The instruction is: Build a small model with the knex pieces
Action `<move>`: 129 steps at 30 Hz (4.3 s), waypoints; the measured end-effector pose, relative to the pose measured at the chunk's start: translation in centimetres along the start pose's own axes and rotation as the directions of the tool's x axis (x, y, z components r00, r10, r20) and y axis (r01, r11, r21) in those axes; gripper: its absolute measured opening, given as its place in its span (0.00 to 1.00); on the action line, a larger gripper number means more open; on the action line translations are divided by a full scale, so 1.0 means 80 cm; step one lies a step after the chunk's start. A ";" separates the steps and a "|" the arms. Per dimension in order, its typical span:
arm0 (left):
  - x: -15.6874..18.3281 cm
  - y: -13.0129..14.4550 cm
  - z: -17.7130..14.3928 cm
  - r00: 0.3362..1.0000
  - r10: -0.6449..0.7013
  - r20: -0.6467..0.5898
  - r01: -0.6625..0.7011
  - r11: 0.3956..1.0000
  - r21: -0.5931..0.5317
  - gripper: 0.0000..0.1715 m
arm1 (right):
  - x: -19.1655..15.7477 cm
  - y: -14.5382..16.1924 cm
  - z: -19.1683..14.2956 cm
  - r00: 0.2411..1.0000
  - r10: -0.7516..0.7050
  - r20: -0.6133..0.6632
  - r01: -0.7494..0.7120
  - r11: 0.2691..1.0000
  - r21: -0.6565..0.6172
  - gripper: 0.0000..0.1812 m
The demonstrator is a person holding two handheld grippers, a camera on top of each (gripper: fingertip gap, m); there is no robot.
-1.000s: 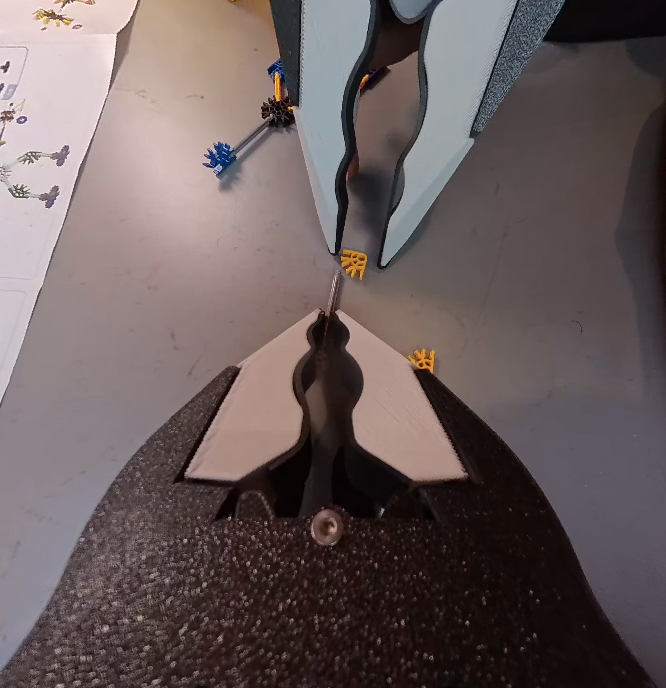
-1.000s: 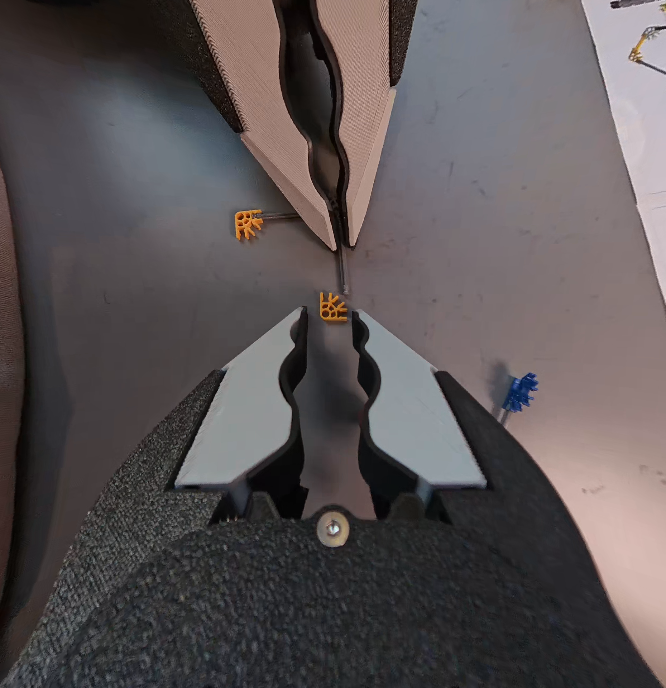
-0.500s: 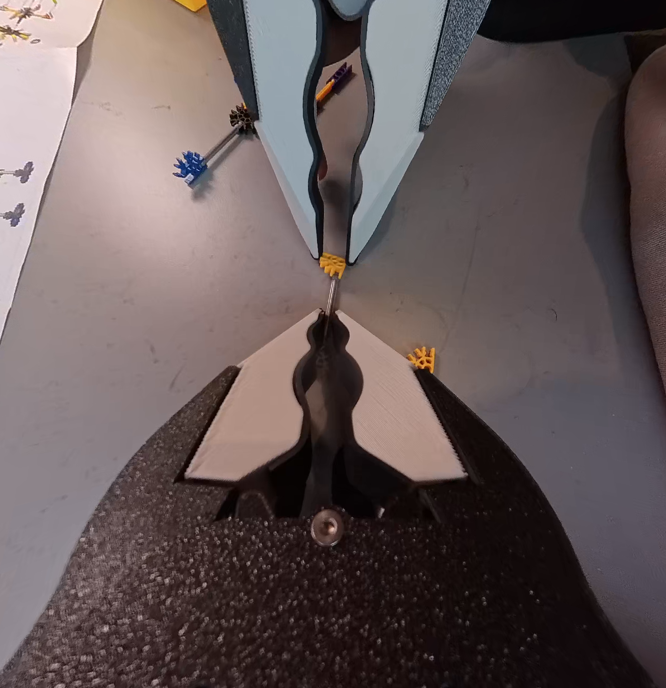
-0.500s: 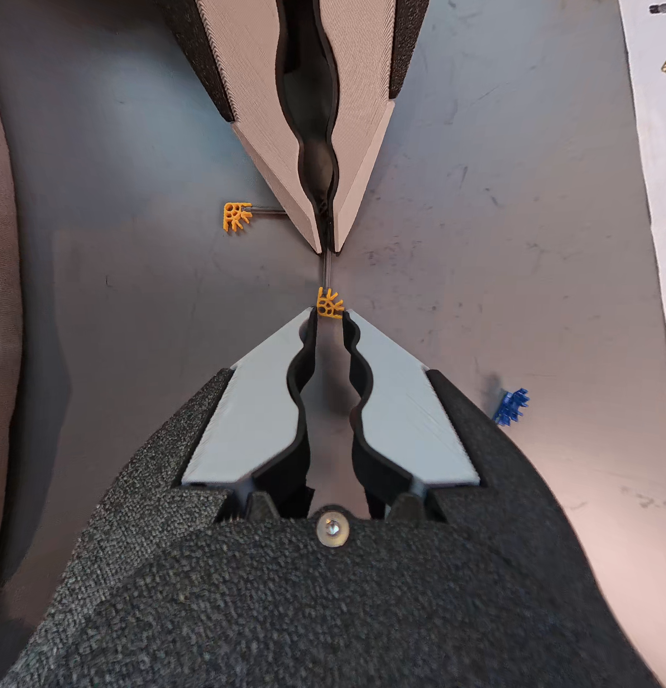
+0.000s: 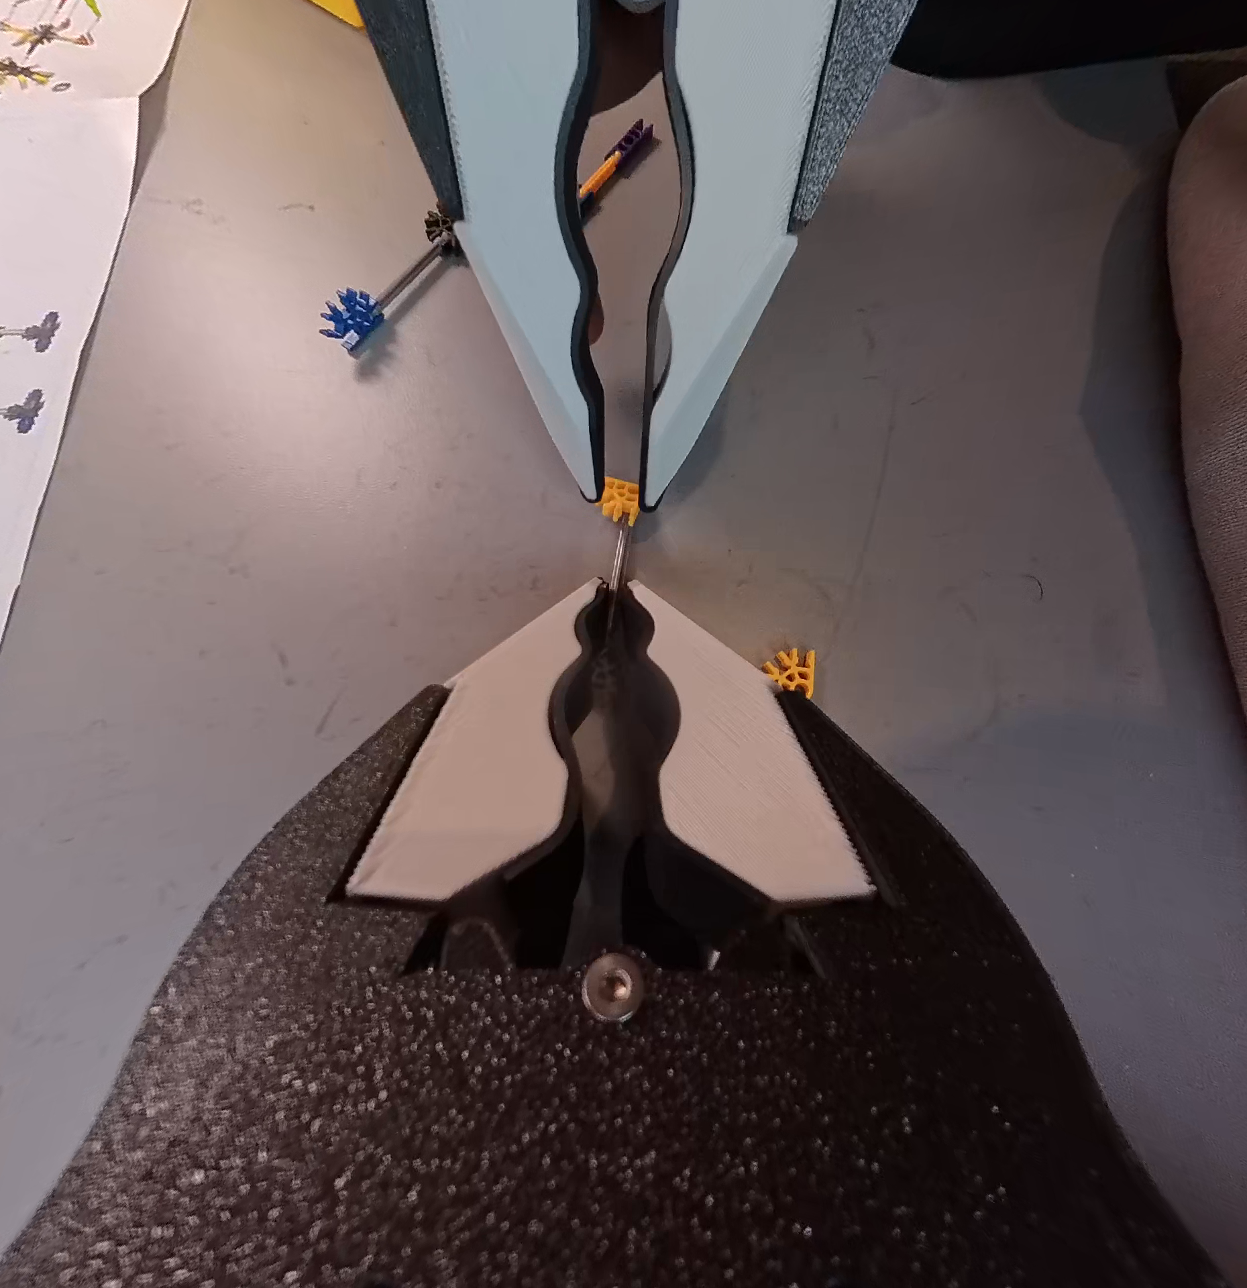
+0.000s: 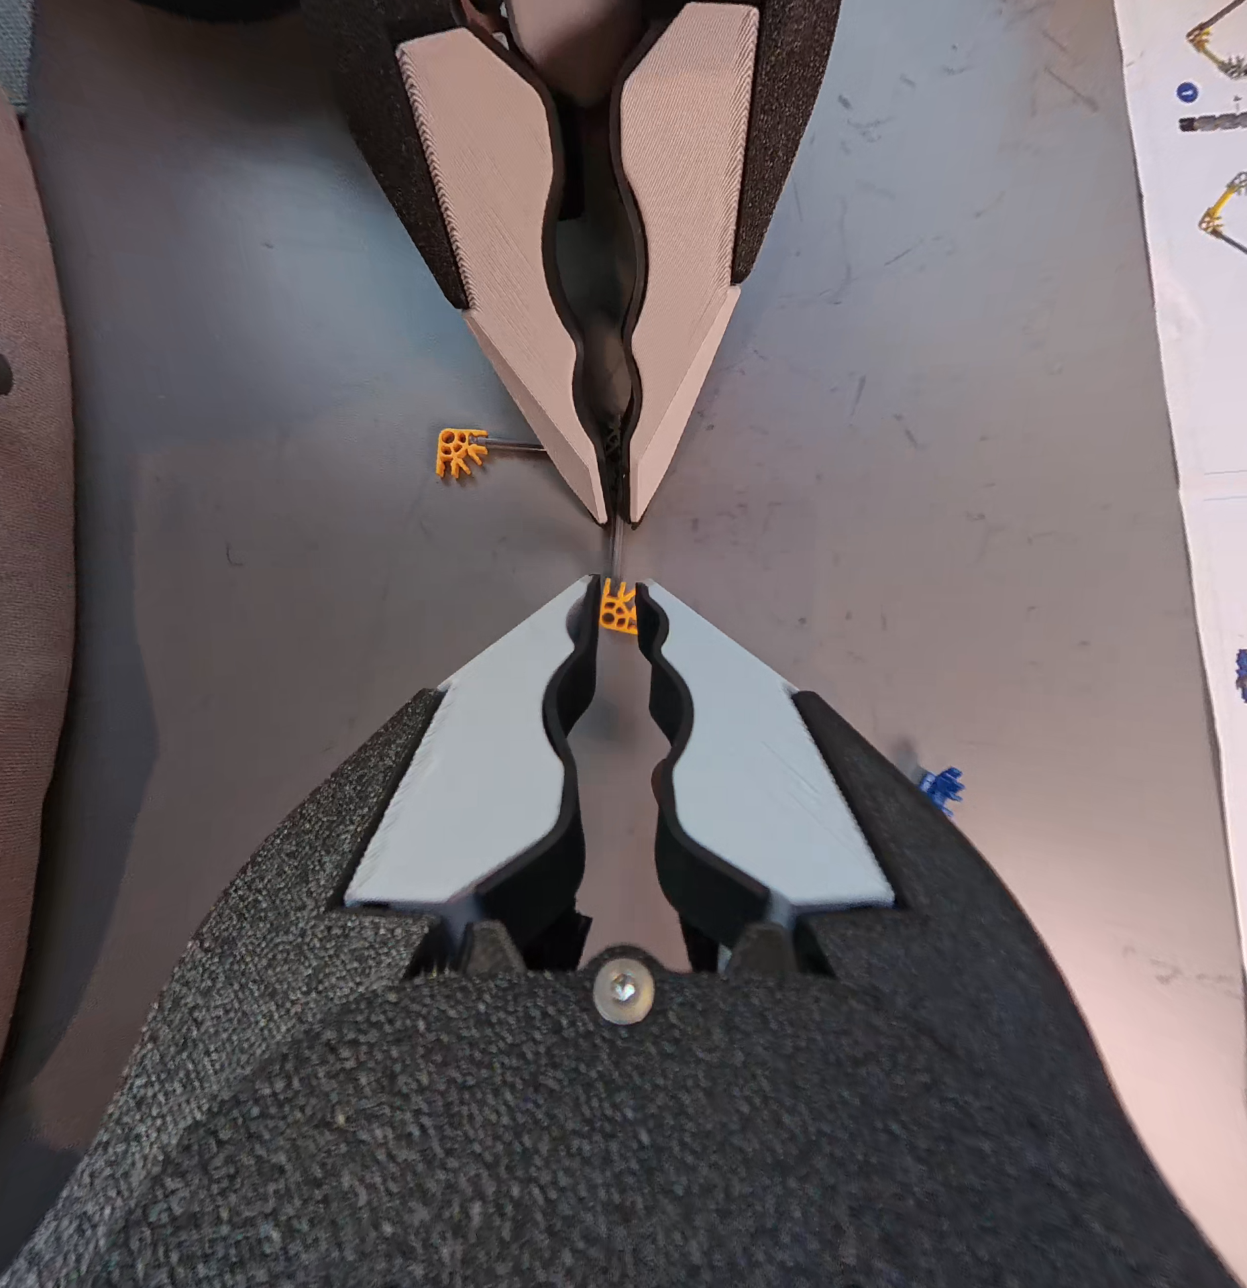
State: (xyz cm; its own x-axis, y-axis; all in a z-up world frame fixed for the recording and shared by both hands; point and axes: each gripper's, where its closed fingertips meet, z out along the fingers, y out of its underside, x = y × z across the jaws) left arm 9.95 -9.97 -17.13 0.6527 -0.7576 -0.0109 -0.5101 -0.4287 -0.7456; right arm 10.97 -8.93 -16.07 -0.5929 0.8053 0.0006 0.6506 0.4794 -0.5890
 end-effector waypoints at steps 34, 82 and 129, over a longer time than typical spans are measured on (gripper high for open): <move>0.001 -0.001 0.001 1.000 0.014 0.006 -0.014 1.000 0.006 0.02 | -0.003 0.014 -0.001 1.000 -0.006 0.005 0.007 0.999 -0.050 0.02; 0.001 -0.006 0.006 0.999 0.029 0.031 -0.030 0.999 0.015 0.01 | -0.001 0.018 0.005 0.996 -0.057 0.074 0.060 0.997 -0.044 0.09; 0.002 -0.005 0.005 0.998 0.043 0.038 -0.043 0.999 0.014 0.01 | 0.000 -0.001 -0.006 1.000 -0.011 0.010 0.011 1.000 0.019 0.01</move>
State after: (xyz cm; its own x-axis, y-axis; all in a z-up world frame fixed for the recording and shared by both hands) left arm 10.49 -9.76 -17.11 0.6511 -0.7559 -0.0679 -0.5301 -0.3890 -0.7534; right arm 11.15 -8.84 -15.62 -0.6044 0.7967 -0.0010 0.6353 0.4813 -0.6039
